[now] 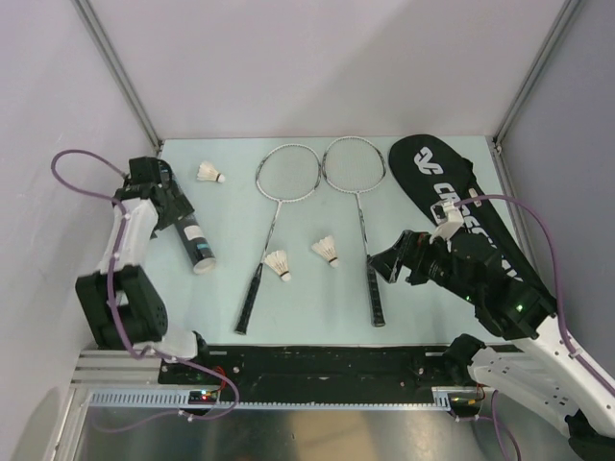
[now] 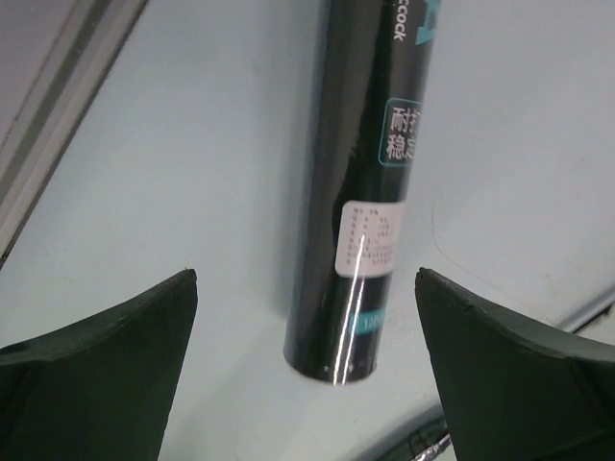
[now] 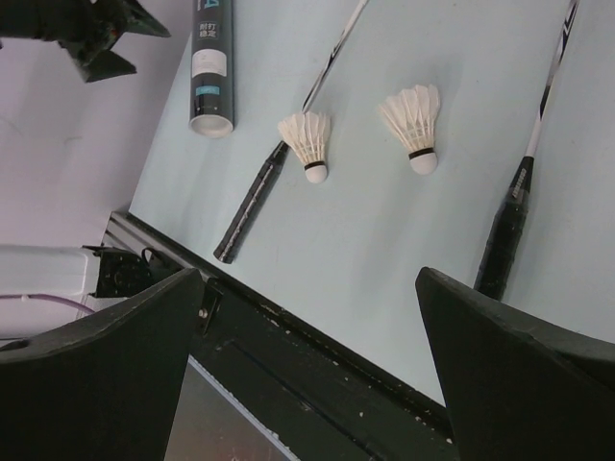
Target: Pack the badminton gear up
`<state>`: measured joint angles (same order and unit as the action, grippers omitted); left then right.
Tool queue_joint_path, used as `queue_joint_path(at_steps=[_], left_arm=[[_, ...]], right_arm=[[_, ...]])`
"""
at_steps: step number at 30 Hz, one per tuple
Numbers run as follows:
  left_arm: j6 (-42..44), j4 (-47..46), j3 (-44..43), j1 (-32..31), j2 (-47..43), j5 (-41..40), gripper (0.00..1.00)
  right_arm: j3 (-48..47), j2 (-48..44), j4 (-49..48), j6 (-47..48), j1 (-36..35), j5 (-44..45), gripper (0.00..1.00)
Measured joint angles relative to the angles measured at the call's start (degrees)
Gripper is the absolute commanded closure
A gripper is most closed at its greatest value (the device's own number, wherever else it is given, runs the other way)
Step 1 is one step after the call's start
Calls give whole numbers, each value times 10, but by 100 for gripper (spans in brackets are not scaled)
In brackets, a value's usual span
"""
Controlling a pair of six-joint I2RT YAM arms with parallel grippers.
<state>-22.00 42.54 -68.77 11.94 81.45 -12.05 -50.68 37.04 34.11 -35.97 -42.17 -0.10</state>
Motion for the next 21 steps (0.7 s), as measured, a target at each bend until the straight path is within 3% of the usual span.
queue_joint_path(at_steps=[11,21], left_arm=[[6,-12,-68,7,188,42,12],[6,-22,-74,7,247,53,28]], right_arm=[[3,9,3,3,-1,-10,0],[6,22,3,6,-1,-16,1]])
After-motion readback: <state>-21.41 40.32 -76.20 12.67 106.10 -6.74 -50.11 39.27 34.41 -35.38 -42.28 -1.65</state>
